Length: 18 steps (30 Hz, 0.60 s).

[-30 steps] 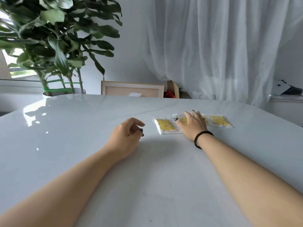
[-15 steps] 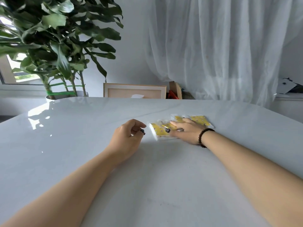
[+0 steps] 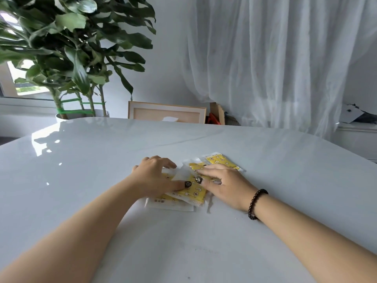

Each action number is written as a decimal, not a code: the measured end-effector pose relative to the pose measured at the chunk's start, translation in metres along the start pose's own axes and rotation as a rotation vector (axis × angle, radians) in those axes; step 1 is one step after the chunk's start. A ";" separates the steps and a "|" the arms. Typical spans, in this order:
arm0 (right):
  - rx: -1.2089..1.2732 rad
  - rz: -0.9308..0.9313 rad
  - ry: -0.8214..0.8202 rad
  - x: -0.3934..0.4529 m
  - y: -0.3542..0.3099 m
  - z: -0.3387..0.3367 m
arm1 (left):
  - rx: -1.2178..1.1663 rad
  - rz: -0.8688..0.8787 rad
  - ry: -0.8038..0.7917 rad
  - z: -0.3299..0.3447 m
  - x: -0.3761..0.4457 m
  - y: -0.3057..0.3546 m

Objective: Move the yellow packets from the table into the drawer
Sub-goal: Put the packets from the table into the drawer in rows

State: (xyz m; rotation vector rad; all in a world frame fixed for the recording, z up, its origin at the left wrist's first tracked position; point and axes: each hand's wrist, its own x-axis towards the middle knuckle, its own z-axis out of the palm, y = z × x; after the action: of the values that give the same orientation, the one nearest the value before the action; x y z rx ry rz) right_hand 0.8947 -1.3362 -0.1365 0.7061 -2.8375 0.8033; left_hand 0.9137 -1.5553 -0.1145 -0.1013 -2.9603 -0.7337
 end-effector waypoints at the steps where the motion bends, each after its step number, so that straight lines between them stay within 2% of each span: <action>1: -0.030 0.020 0.031 0.003 0.002 0.000 | -0.030 0.000 0.002 -0.001 0.001 0.000; 7: -0.159 0.164 0.183 0.002 0.013 -0.011 | -0.232 -0.091 0.013 -0.005 0.000 0.001; 11: -0.071 0.068 0.319 -0.004 0.001 -0.014 | -0.398 -0.089 0.036 -0.008 -0.001 0.002; 15: 0.241 0.001 0.199 -0.009 -0.020 -0.011 | -0.762 -0.028 0.138 -0.014 -0.008 0.012; 18: 0.367 -0.023 0.194 -0.009 -0.025 -0.007 | -0.980 0.039 0.170 -0.016 -0.011 0.016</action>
State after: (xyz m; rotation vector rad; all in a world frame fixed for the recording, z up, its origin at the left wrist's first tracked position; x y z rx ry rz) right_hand 0.9139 -1.3479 -0.1213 0.6570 -2.5312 1.3290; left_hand 0.9275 -1.5489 -0.0938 -0.1438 -2.1619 -1.9673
